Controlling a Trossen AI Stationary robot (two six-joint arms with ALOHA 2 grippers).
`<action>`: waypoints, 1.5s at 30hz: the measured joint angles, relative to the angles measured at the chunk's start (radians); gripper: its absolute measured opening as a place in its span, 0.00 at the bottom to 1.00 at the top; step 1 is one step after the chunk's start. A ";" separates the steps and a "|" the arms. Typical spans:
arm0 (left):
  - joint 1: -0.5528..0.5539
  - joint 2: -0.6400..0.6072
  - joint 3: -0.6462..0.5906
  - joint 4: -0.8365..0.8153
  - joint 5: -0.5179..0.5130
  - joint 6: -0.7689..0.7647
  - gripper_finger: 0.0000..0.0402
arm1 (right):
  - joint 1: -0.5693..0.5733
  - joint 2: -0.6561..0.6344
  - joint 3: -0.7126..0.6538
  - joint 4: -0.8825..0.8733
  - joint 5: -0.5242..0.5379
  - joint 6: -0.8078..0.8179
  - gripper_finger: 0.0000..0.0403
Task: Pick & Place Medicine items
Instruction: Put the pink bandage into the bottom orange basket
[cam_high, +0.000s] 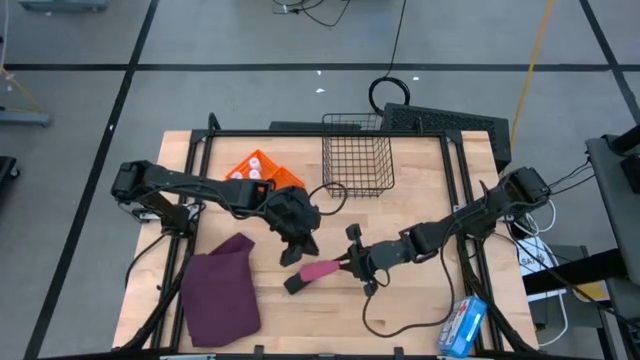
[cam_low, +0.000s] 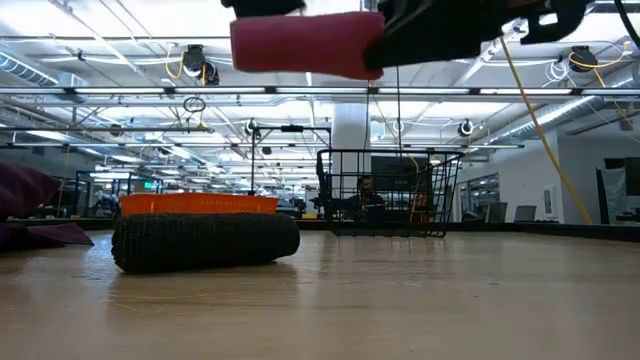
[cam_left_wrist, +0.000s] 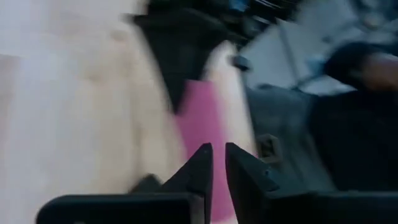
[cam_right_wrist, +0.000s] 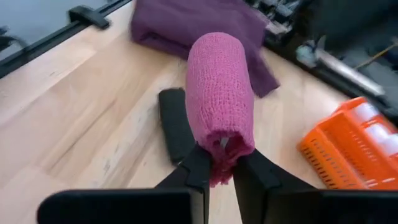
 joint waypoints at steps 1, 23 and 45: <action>-0.002 0.000 0.000 0.000 0.042 0.013 0.13 | -0.005 0.000 -0.002 0.002 -0.001 0.002 0.08; -0.080 0.040 0.000 -0.038 -0.211 0.087 0.61 | -0.071 0.002 -0.005 0.037 -0.023 -0.018 0.08; -0.072 0.110 0.001 -0.061 -0.219 0.095 0.43 | -0.069 0.002 -0.004 0.083 -0.021 -0.025 0.08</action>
